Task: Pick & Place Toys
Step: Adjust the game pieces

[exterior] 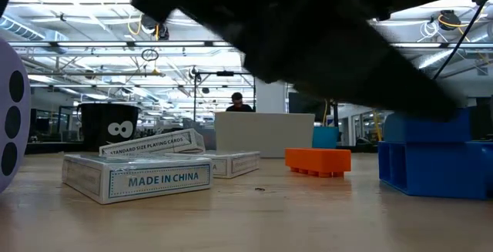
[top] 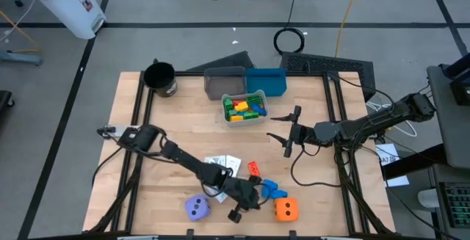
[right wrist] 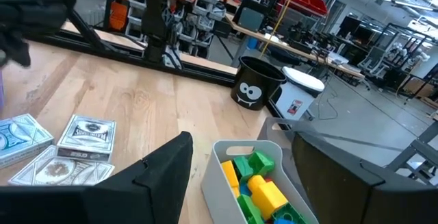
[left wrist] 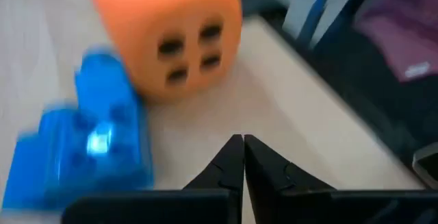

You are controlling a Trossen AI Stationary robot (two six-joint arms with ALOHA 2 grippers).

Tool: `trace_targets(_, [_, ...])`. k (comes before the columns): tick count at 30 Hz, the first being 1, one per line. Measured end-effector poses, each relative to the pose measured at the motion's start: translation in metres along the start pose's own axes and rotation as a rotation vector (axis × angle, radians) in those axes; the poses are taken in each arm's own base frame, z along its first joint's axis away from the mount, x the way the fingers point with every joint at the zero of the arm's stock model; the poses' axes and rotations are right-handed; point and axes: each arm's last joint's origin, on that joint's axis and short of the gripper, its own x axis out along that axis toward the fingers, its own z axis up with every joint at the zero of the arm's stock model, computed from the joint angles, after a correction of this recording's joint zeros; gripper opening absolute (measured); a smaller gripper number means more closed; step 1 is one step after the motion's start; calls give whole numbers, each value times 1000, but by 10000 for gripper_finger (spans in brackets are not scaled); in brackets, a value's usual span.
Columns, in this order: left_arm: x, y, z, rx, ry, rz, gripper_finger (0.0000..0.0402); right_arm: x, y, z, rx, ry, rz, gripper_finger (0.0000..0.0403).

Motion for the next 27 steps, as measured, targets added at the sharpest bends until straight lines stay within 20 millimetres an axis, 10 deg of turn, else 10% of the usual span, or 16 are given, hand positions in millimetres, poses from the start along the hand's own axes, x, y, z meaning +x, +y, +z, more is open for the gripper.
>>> trace_targets(8, [5,41,-9,-3,-73,-24,5,0,0,1,3,-5,-1,242])
trace_targets(27, [-25,121,-22,-249,21,606,22,0,0,-2,-25,16,4,242])
